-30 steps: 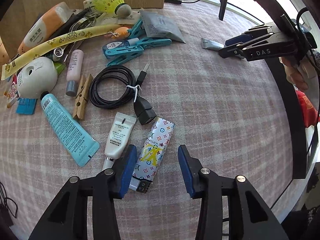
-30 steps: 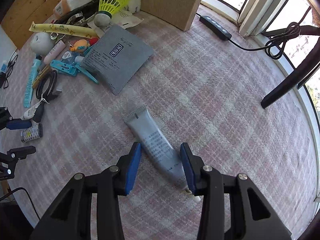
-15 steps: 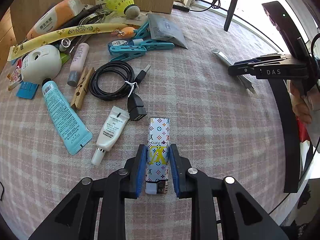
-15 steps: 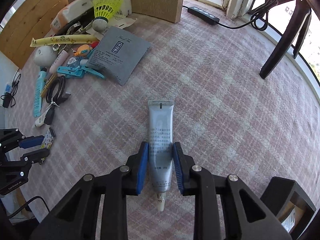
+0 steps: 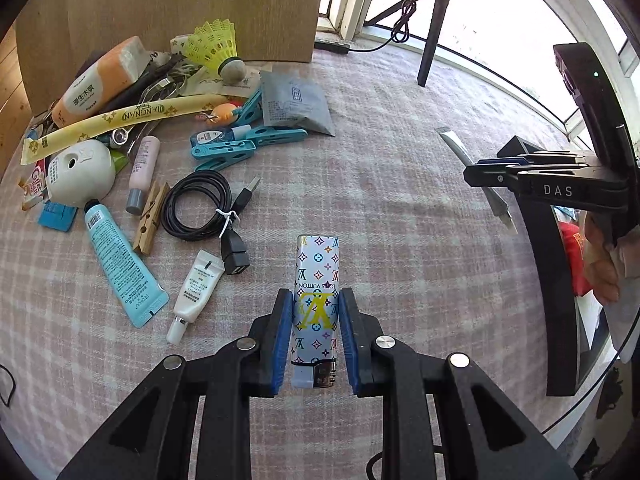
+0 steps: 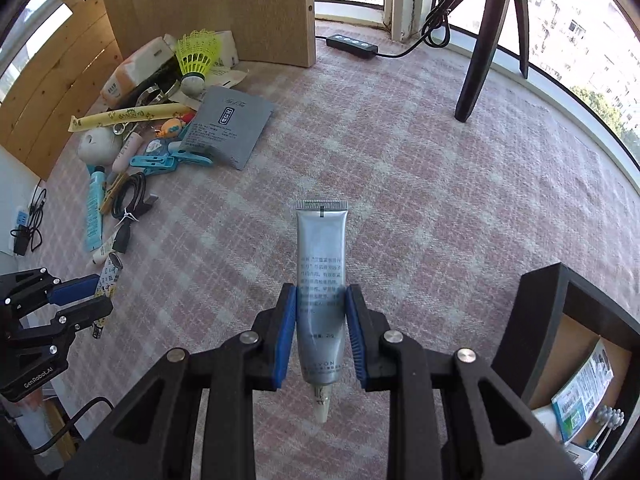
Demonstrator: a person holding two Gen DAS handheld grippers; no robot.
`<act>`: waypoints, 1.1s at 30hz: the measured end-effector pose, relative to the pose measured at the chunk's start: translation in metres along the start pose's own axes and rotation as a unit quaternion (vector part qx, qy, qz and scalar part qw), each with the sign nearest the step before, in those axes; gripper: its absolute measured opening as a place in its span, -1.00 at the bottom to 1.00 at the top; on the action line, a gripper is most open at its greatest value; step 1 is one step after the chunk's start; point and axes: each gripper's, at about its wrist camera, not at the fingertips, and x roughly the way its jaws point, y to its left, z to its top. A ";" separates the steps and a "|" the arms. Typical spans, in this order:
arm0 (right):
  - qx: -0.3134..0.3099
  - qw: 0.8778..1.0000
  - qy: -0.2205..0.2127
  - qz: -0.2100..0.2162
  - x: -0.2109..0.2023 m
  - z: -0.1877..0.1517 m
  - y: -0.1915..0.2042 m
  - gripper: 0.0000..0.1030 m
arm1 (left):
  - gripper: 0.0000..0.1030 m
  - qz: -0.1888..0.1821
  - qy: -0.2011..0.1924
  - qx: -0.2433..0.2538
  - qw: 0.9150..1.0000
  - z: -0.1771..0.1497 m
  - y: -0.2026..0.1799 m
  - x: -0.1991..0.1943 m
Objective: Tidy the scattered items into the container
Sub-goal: 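Carry the grey tube and patterned lighter into the tray and release both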
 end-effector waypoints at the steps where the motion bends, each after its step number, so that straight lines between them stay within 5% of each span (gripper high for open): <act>1: 0.005 1.000 -0.005 0.000 -0.006 -0.005 -0.004 -0.53 | -0.58 -0.002 -0.003 0.005 1.000 0.002 -0.002 -0.004; 16: 0.114 0.990 -0.065 -0.060 -0.080 -0.090 -0.075 -0.53 | -0.58 -0.078 -0.026 0.140 0.987 0.055 -0.132 -0.004; 33: 0.267 0.948 -0.075 -0.157 -0.172 -0.240 -0.195 -0.52 | -0.58 -0.184 -0.018 0.297 0.937 0.026 -0.328 -0.010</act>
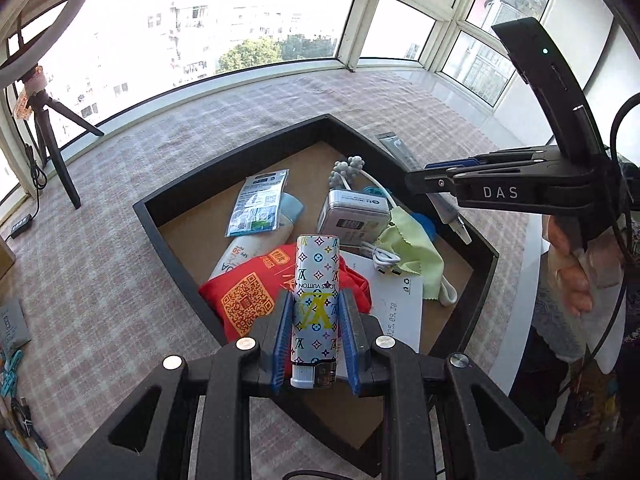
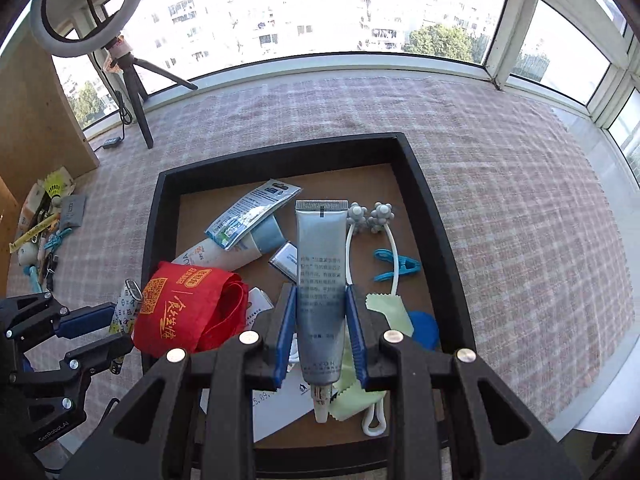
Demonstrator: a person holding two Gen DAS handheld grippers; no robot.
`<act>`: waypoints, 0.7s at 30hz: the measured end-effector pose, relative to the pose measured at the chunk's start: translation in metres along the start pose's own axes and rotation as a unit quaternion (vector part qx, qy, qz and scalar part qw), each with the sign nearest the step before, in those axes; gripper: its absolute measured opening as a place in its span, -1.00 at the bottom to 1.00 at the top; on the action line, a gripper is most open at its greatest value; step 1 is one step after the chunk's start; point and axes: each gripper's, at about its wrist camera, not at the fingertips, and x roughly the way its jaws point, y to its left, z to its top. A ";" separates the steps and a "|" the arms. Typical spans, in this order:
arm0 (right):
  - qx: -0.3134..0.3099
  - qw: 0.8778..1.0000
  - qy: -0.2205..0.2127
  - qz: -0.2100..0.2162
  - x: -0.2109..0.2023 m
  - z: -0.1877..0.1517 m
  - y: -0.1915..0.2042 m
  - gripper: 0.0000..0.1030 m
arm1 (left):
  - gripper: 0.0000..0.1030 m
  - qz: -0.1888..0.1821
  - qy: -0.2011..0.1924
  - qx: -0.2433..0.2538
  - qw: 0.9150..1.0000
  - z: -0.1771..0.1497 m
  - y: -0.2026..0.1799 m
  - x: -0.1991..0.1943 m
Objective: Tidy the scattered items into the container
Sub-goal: 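Carry the grey tube and patterned lighter into the tray and release both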
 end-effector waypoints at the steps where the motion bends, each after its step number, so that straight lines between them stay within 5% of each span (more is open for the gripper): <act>1: 0.008 1.000 0.001 -0.006 -0.003 -0.005 -0.009 -0.52 | -0.58 -0.004 0.000 0.006 1.000 0.003 -0.008 0.003; 6: 0.033 0.999 0.001 -0.024 -0.009 -0.019 -0.038 -0.52 | -0.56 -0.019 0.002 0.030 0.999 0.015 -0.040 0.013; 9: 0.033 0.999 -0.012 -0.021 -0.015 -0.022 -0.047 -0.49 | -0.19 -0.002 0.002 0.029 1.000 0.019 -0.050 0.017; 11: 0.046 0.999 -0.010 -0.022 -0.017 -0.022 -0.053 -0.17 | -0.21 0.000 0.000 0.031 1.000 0.019 -0.053 0.017; 21: 0.047 0.999 -0.019 -0.020 -0.022 -0.022 -0.051 -0.16 | -0.21 0.015 -0.003 0.016 1.000 0.012 -0.040 0.011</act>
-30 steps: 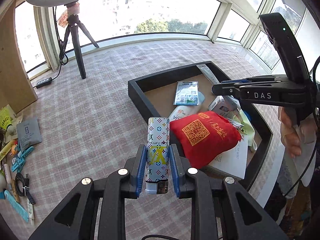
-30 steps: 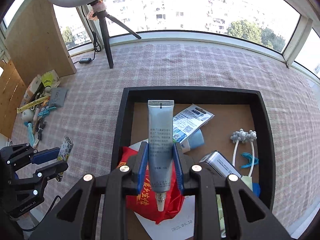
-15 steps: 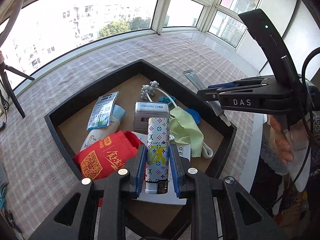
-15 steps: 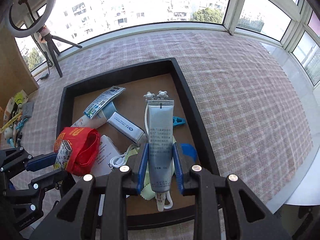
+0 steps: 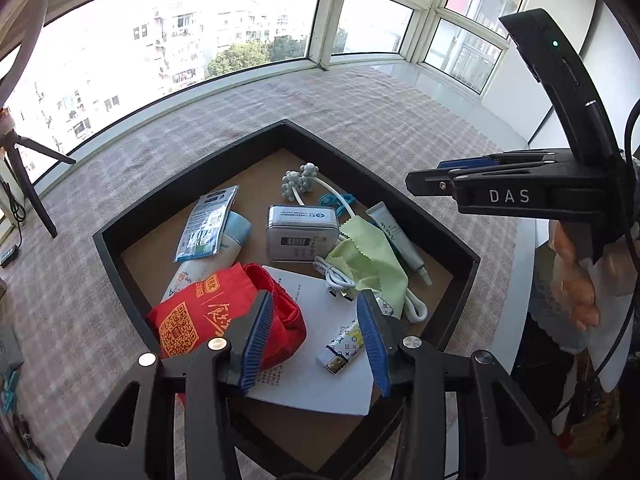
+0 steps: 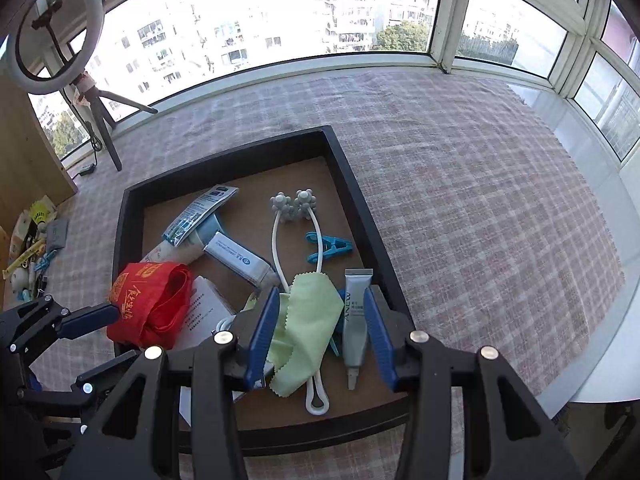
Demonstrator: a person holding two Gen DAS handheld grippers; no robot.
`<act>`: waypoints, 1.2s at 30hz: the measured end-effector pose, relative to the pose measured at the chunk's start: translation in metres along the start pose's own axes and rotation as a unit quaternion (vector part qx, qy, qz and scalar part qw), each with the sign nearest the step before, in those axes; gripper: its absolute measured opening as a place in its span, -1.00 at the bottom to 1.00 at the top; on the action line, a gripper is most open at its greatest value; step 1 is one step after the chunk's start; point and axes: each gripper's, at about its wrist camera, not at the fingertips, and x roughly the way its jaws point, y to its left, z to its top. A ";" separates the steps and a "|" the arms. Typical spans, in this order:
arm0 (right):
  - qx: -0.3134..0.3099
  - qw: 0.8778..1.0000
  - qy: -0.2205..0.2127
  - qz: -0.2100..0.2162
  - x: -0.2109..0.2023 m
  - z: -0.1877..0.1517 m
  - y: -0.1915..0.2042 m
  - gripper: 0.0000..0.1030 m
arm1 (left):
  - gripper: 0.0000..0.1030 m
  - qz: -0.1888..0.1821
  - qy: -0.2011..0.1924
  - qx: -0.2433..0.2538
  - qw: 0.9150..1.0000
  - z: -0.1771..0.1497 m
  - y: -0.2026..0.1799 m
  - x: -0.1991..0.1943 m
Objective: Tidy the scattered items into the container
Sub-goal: 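Move both open tools back toward the pile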
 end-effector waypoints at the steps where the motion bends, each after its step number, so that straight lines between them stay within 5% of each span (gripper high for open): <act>1: -0.002 1.000 0.001 0.001 0.001 0.001 0.002 -0.16 | -0.21 0.003 -0.001 -0.003 1.000 -0.002 0.003 -0.001; 21: -0.088 0.994 -0.004 0.063 0.008 0.021 0.135 -0.16 | -0.21 0.098 -0.013 -0.122 0.988 -0.071 0.124 -0.067; 30: -0.147 0.984 0.005 0.098 0.019 0.021 0.227 -0.15 | -0.21 0.147 -0.016 -0.205 0.967 -0.127 0.196 -0.109; 36: -0.179 0.976 0.001 0.123 0.024 0.020 0.288 0.14 | -0.17 0.181 -0.016 -0.259 0.949 -0.167 0.241 -0.135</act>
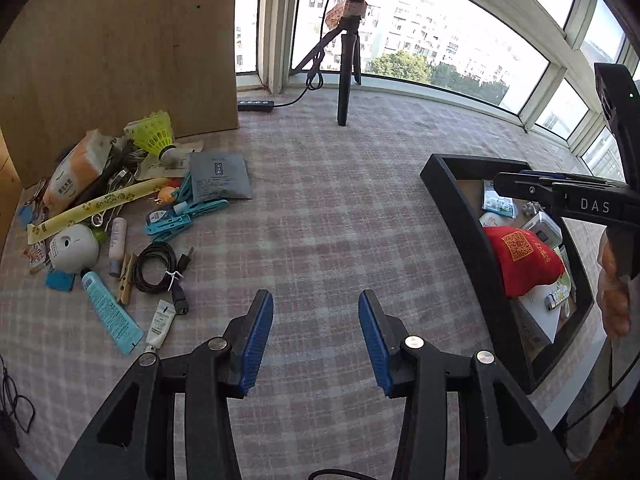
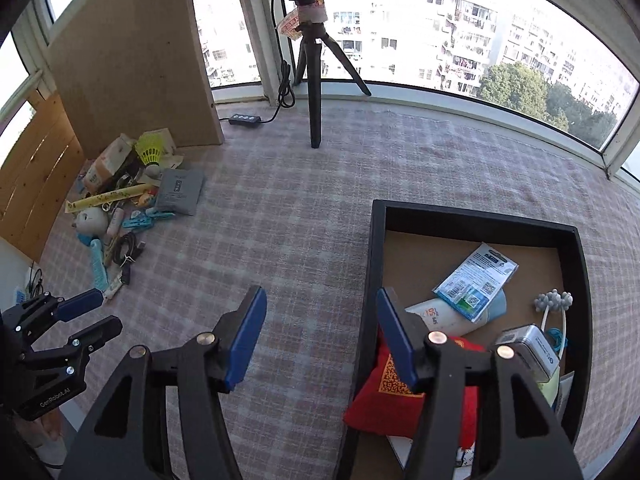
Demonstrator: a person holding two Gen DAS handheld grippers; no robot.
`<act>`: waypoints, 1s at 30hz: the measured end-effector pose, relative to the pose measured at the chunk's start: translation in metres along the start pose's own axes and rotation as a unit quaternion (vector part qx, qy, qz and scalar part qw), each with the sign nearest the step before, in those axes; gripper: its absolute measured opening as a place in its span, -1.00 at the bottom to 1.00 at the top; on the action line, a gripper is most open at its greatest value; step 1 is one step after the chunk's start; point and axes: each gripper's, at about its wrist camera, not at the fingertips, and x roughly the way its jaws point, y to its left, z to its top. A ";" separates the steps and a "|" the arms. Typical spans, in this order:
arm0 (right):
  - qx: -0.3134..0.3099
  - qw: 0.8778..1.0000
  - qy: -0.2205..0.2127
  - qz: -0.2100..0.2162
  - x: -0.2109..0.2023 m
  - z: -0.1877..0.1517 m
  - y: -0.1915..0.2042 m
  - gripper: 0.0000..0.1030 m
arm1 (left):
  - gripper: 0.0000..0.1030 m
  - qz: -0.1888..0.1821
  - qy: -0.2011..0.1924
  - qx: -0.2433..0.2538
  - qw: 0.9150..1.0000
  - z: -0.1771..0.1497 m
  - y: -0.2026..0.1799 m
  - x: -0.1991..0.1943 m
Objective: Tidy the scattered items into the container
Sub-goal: 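Move both open tools back toward the pile, then grasp the grey Art of Tea sachet with the right gripper while the left grasps the light-blue cream tube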
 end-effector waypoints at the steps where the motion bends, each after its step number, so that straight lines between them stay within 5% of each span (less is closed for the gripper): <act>1: -0.005 1.000 -0.001 0.004 0.003 0.004 0.010 0.19 | -0.12 0.007 0.001 -0.010 1.000 -0.002 0.012 -0.001; 15: -0.060 0.995 0.028 0.068 0.063 0.046 0.126 0.26 | -0.06 0.063 0.022 -0.164 0.984 -0.039 0.159 0.003; 20: -0.091 0.992 0.048 0.075 0.094 0.055 0.155 0.26 | -0.06 0.072 0.037 -0.196 0.977 -0.044 0.183 0.020; 30: -0.026 0.991 0.097 0.087 0.162 0.100 0.162 0.26 | 0.08 0.086 0.066 -0.237 0.965 -0.036 0.207 0.057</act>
